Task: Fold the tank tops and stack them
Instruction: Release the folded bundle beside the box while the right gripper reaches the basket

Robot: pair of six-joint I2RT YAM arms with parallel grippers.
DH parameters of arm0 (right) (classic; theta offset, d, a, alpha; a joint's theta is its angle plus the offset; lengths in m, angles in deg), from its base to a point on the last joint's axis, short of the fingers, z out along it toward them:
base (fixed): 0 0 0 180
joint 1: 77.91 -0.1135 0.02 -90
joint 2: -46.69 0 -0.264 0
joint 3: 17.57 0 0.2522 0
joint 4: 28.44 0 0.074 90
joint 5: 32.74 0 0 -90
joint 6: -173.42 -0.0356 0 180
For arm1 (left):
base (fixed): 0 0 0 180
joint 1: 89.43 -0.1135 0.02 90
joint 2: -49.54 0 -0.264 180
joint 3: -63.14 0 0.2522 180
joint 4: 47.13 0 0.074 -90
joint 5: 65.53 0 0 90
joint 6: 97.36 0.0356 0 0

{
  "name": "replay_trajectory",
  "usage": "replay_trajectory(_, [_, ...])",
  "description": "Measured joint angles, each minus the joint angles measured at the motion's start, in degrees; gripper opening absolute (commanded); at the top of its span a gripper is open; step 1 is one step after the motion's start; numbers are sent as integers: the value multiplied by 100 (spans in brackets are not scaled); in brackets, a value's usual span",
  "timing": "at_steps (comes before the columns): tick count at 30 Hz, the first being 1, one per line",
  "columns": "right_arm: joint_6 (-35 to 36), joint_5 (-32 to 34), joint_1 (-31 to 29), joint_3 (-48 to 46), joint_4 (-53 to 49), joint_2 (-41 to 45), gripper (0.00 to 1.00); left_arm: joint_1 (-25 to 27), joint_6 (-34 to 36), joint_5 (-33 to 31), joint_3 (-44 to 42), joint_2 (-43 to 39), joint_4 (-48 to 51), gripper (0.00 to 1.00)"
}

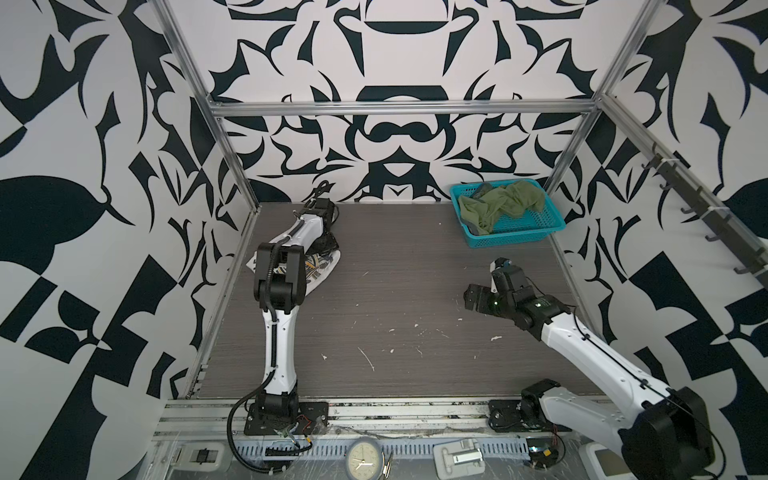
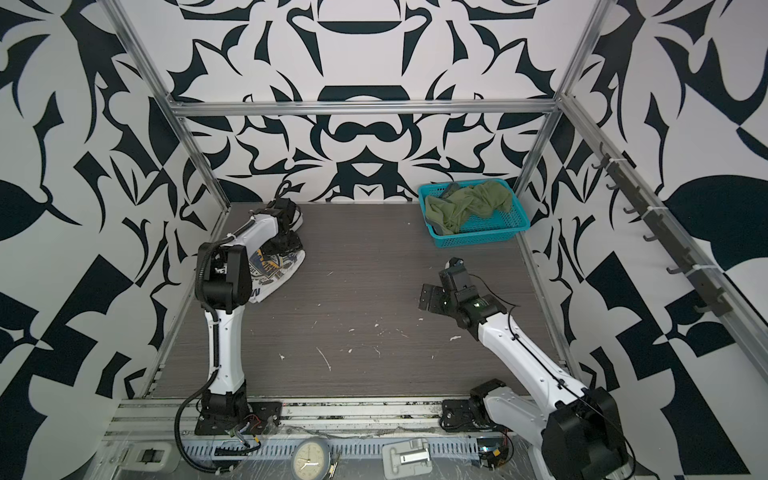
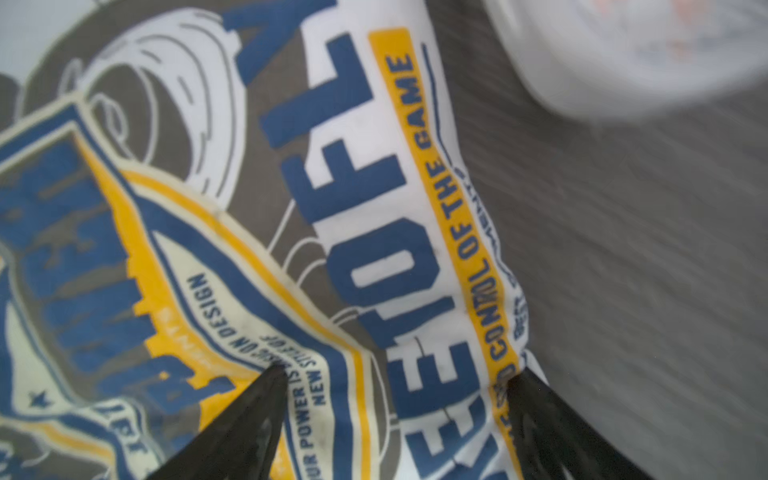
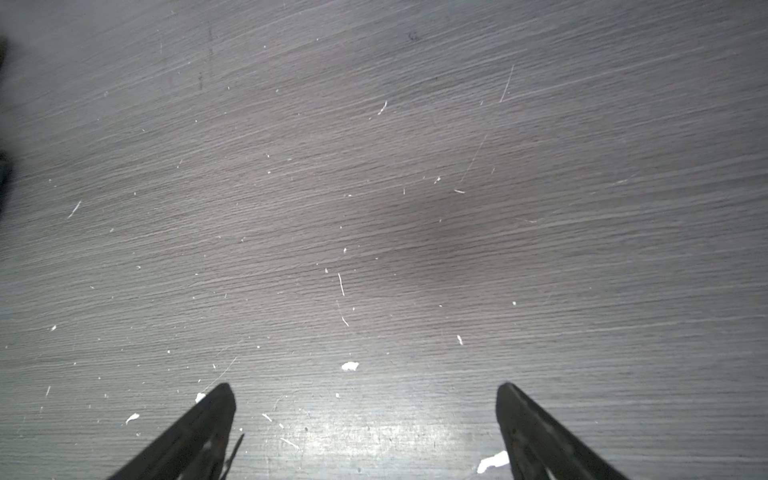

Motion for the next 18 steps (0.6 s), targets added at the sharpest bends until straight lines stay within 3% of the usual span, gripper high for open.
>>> replay_trajectory(8, [0, 0, 0, -122, -94, 90, 100, -584, -673, 264, 1174, 658, 33, 86])
replay_trajectory(18, [20, 87, 2, -125, -330, 380, 100, -782, -501, 452, 2498, 1410, 57, 82])
